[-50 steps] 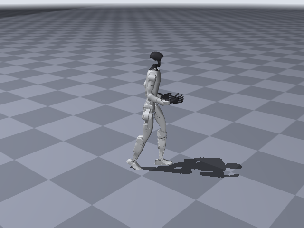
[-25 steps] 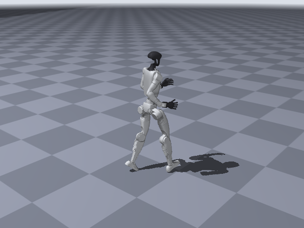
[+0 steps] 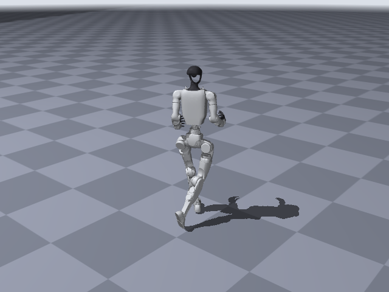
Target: Walk run
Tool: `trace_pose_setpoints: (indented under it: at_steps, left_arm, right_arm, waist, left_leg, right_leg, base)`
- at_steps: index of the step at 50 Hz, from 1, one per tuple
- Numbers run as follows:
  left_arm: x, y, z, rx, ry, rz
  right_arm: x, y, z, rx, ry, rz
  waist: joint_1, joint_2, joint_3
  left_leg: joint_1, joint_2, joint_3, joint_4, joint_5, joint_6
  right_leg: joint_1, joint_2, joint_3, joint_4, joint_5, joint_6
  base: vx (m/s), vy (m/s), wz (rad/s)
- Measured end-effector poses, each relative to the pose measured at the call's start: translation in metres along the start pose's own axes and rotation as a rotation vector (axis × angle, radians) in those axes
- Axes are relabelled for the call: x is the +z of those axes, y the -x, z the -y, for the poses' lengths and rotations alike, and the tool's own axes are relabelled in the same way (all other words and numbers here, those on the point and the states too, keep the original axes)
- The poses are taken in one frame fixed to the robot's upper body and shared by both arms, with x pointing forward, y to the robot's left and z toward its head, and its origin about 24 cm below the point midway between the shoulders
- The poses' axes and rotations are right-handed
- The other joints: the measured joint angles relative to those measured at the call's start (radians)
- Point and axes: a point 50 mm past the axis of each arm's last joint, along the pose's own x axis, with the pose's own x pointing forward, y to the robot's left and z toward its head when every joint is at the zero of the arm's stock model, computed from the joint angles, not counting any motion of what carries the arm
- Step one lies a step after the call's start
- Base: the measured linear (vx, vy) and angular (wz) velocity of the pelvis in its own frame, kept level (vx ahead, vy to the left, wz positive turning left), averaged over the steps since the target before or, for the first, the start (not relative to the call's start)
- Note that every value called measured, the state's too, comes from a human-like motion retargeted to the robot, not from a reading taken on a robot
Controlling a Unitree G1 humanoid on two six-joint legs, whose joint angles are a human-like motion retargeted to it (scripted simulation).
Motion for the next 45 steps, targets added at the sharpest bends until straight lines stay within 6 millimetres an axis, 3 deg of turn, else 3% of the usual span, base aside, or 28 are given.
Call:
trace_pose_setpoints:
  at_steps: [1,2,3,5,8,9,10,13,16,18,20,23,25,30,32,34,37,39,40,42,43,45]
  left_arm:
    - [0.006,-0.011,0.011,0.001,0.015,0.044]
    - [0.015,-0.024,0.019,0.0,0.031,0.095]
    - [0.026,-0.038,0.022,-0.006,0.05,0.159]
    - [0.049,-0.059,0.044,-0.065,0.143,0.255]
    - [0.082,-0.077,0.067,-0.114,0.297,0.374]
    - [0.09,-0.08,0.071,-0.138,0.318,0.403]
    - [0.097,-0.081,0.074,-0.164,0.329,0.429]
    - [0.105,-0.078,0.077,-0.258,0.285,0.469]
    - [0.102,-0.075,0.076,-0.309,0.211,0.463]
    - [0.094,-0.074,0.072,-0.325,0.155,0.434]
    - [0.082,-0.071,0.065,-0.331,0.118,0.384]
    - [0.049,-0.054,0.047,-0.351,0.099,0.238]
    - [0.024,-0.037,0.041,-0.407,0.129,0.116]
    - [-0.026,0.026,0.027,-0.338,0.241,-0.176]
    - [-0.034,0.041,0.017,-0.29,0.224,-0.232]
    - [-0.038,0.047,0.009,-0.254,0.194,-0.256]
    - [-0.036,0.045,0.006,-0.215,0.176,-0.244]
    - [-0.029,0.036,0.01,-0.187,0.179,-0.204]
    - [-0.025,0.031,0.012,-0.17,0.182,-0.177]
    - [-0.015,0.019,0.014,-0.142,0.175,-0.114]
    - [-0.01,0.014,0.016,-0.13,0.164,-0.087]
    - [0.003,-0.006,0.028,-0.123,0.171,0.002]
  right_arm:
    - [-0.01,0.008,0.0,0.023,0.012,-0.052]
    - [-0.019,0.016,-0.001,0.042,0.014,-0.103]
    - [-0.027,0.023,-0.006,0.051,0.0,-0.153]
    - [-0.041,0.04,-0.011,0.051,-0.018,-0.244]
    - [-0.052,0.075,-0.002,-0.009,0.013,-0.35]
    - [-0.055,0.086,0.0,-0.031,0.025,-0.384]
    - [-0.057,0.097,0.002,-0.052,0.037,-0.418]
    - [-0.058,0.125,0.002,-0.117,0.041,-0.483]
    - [-0.053,0.129,0.004,-0.205,0.023,-0.457]
    - [-0.048,0.117,0.003,-0.253,0.002,-0.399]
    - [-0.041,0.098,0.002,-0.274,-0.004,-0.324]
    - [-0.034,0.068,-0.006,-0.281,-0.015,-0.229]
    - [-0.03,0.043,-0.002,-0.312,-0.045,-0.157]
    - [-0.016,0.004,-0.001,-0.224,-0.169,-0.036]
    - [-0.004,-0.003,0.005,-0.24,-0.177,0.041]
    - [0.007,-0.008,0.007,-0.241,-0.176,0.099]
    - [0.013,-0.008,0.007,-0.203,-0.155,0.114]
    - [0.009,-0.006,0.004,-0.147,-0.146,0.082]
    - [0.007,-0.006,0.002,-0.112,-0.145,0.059]
    - [-0.003,-0.001,-0.007,-0.021,-0.139,-0.004]
    - [-0.01,0.007,-0.01,0.032,-0.136,-0.052]
    - [-0.029,0.029,-0.013,0.107,-0.1,-0.175]
  waist:
    - [-0.039,0.005,0.01]
    - [-0.07,0.021,0.017]
    - [-0.083,0.058,0.018]
    - [-0.04,0.13,0.011]
    - [-0.009,0.131,0.005]
    - [-0.041,0.142,-0.001]
    - [-0.086,0.158,-0.01]
    - [-0.252,0.201,-0.042]
    - [-0.32,0.192,-0.035]
    - [-0.313,0.184,-0.026]
    - [-0.329,0.155,-0.014]
    - [-0.299,0.146,-0.032]
    - [-0.338,0.17,-0.01]
    - [-0.197,0.106,-0.025]
    - [-0.13,0.065,-0.02]
    - [-0.05,0.041,-0.017]
    - [0.026,0.047,-0.01]
    - [0.037,0.052,-0.004]
    - [0.034,0.049,-0.004]
    - [0.032,-0.002,-0.012]
    - [-0.001,-0.01,-0.02]
    - [-0.06,-0.006,-0.019]
  left_leg:
    - [-0.055,-0.074,-0.182,0.097,-0.03,0.0]
    - [-0.083,-0.088,-0.283,0.174,-0.058,0.0]
    - [-0.056,0.019,-0.225,0.21,-0.08,0.0]
    - [0.019,0.12,-0.218,0.228,-0.142,0.0]
    - [0.126,0.055,-0.276,0.103,-0.081,0.0]
    - [0.151,0.032,-0.328,0.062,-0.039,0.0]
    - [0.173,0.012,-0.389,0.026,0.006,0.0]
    - [0.272,-0.055,-0.567,-0.07,0.153,0.0]
    - [0.398,-0.102,-0.631,-0.138,0.318,-0.024]
    - [0.456,-0.09,-0.633,-0.136,0.425,-0.08]
    - [0.491,-0.11,-0.648,-0.061,0.546,-0.17]
    - [0.396,-0.105,-0.525,0.234,0.772,-0.338]
    - [0.267,-0.035,-0.513,0.509,0.817,-0.405]
    - [0.022,-0.02,-0.236,0.607,0.458,-0.177]
    - [-0.06,-0.038,-0.165,0.501,0.331,-0.131]
    - [-0.12,-0.046,-0.108,0.312,0.251,-0.112]
    - [-0.106,-0.067,-0.018,-0.055,0.162,-0.104]
    - [-0.065,-0.088,0.025,-0.21,0.176,-0.12]
    - [-0.051,-0.092,0.051,-0.246,0.216,-0.096]
    - [-0.029,-0.052,0.047,-0.18,0.166,0.0]
    - [-0.015,-0.056,0.003,-0.095,0.077,0.0]
    - [-0.076,-0.14,-0.279,0.079,-0.007,0.0]
  right_leg:
    - [-0.06,0.021,0.017,0.161,0.006,-0.02]
    - [-0.113,0.046,0.034,0.278,0.003,-0.041]
    - [-0.15,0.082,0.053,0.306,-0.018,-0.063]
    - [-0.218,0.086,0.063,0.392,-0.151,-0.184]
    - [-0.357,-0.031,0.066,0.4,-0.35,-0.394]
    - [-0.403,-0.07,0.054,0.369,-0.399,-0.404]
    - [-0.447,-0.098,0.047,0.32,-0.436,-0.391]
    - [-0.509,-0.106,0.138,0.029,-0.466,-0.251]
    - [-0.534,-0.105,0.37,-0.191,-0.554,-0.151]
    - [-0.542,-0.121,0.401,-0.273,-0.603,-0.102]
    - [-0.545,-0.148,0.32,-0.248,-0.472,-0.077]
    - [-0.505,-0.073,0.416,-0.082,-0.689,-0.185]
    - [-0.479,-0.131,0.27,-0.027,-0.733,-0.164]
    - [-0.296,-0.131,0.293,-0.148,-0.712,-0.201]
    - [-0.238,-0.139,0.253,-0.201,-0.617,-0.202]
    - [-0.173,-0.139,0.179,-0.254,-0.495,-0.163]
    - [-0.073,-0.07,0.144,-0.299,-0.328,-0.101]
    - [-0.006,-0.027,0.088,-0.299,-0.232,-0.05]
    - [0.019,-0.007,0.085,-0.286,-0.186,-0.018]
    - [0.033,0.017,0.112,-0.201,-0.076,0.033]
    - [0.018,0.037,0.059,-0.11,-0.02,0.04]
    - [-0.067,0.046,0.043,0.187,0.009,0.042]
  base:
    - [1.22,-0.1,2.82]
    - [0.9,0.08,2.3]
    - [0.98,0.02,1.2]
    - [1.03,0.02,0.29]
    - [1.19,0.01,1.35]
    - [1.09,0.05,2.94]
    - [0.98,0.18,3.46]
    - [1.17,0.15,3.49]
    - [1.13,-0.11,2.0]
    - [1.11,-0.46,0.72]
    - [1.1,-0.5,0.92]
    - [1.26,-0.57,0.71]
    - [0.91,-0.35,1.81]
    - [1.03,-0.18,0.1]
    - [0.82,-0.21,0.1]
    - [1.16,-0.3,-0.06]
    - [1.12,-0.24,0.56]
    - [1.17,-0.29,0.98]
    - [1.3,-0.73,0.63]
    - [1.58,-1.25,0.63]
    - [1.88,-0.93,1.62]
    - [1.39,-0.16,2.2]
